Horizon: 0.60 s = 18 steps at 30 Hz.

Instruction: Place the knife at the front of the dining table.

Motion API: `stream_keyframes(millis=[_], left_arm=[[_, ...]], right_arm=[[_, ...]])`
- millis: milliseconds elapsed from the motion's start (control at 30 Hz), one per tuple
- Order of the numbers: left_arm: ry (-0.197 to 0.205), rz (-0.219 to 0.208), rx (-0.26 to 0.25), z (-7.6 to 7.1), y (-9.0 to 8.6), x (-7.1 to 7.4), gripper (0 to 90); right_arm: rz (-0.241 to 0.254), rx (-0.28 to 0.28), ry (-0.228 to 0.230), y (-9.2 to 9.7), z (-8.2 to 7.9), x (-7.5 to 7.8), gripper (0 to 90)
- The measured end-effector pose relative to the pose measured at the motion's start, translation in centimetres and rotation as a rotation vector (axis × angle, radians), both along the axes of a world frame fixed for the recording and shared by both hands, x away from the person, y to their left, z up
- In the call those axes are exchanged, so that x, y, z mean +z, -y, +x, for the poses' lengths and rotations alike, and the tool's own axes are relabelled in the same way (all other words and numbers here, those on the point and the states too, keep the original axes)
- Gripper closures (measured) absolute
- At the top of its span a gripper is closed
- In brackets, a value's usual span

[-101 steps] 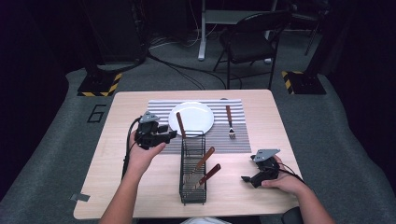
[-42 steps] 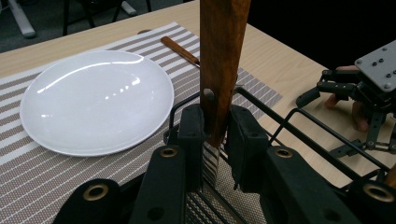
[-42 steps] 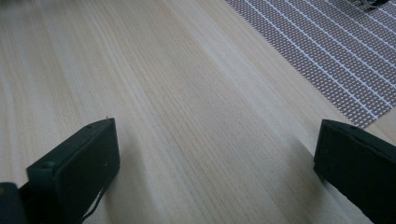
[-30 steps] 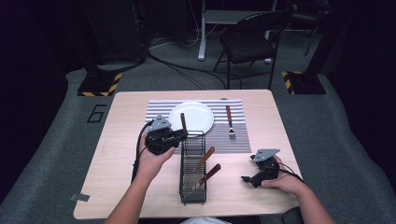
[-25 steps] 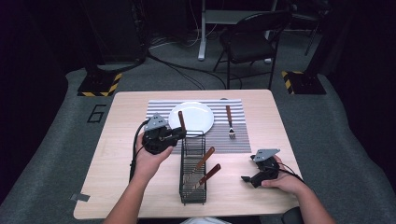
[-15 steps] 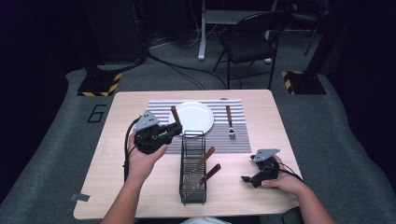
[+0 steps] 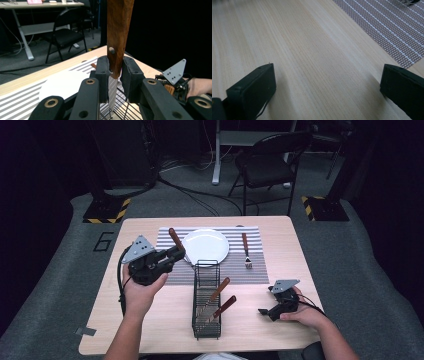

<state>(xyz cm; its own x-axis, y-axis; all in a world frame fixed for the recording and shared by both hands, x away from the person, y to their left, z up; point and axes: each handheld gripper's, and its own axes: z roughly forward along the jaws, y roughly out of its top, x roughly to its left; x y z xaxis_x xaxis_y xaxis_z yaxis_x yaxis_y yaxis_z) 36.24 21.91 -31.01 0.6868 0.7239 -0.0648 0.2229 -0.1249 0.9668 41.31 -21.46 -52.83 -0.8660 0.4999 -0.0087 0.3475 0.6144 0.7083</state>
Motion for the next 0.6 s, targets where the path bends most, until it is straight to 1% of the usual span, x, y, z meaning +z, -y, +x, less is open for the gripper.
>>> stream_keyframes(millis=[67,200,233,433,500,533,600], left_arm=[[0.008,0.000,0.011,-0.2,-0.4,0.2,76.5],[0.006,-0.001,0.031,-0.2,-0.9,0.4,76.5],[0.006,0.006,0.051,-0.2,-1.2,0.3,76.4],[-0.005,0.020,0.093,0.4,-1.7,-0.2,76.4],[-0.006,0.025,0.099,0.5,-1.8,-0.4,76.4],[-0.015,0.033,0.117,0.8,-2.0,-0.7,76.5],[-0.021,0.038,0.130,1.1,-2.1,-1.0,76.5]], right_arm=[[0.000,0.000,0.000,0.0,0.0,0.0,0.0],[0.000,-0.003,-0.002,0.0,0.0,0.0,0.0],[0.000,-0.003,-0.002,0.0,0.0,0.0,0.0],[0.000,-0.003,-0.002,0.0,0.0,0.0,0.0],[0.000,-0.003,-0.003,0.0,0.0,0.0,0.0],[0.000,-0.002,-0.003,0.0,0.0,0.0,0.0],[0.000,-0.003,-0.003,0.0,0.0,0.0,0.0]])
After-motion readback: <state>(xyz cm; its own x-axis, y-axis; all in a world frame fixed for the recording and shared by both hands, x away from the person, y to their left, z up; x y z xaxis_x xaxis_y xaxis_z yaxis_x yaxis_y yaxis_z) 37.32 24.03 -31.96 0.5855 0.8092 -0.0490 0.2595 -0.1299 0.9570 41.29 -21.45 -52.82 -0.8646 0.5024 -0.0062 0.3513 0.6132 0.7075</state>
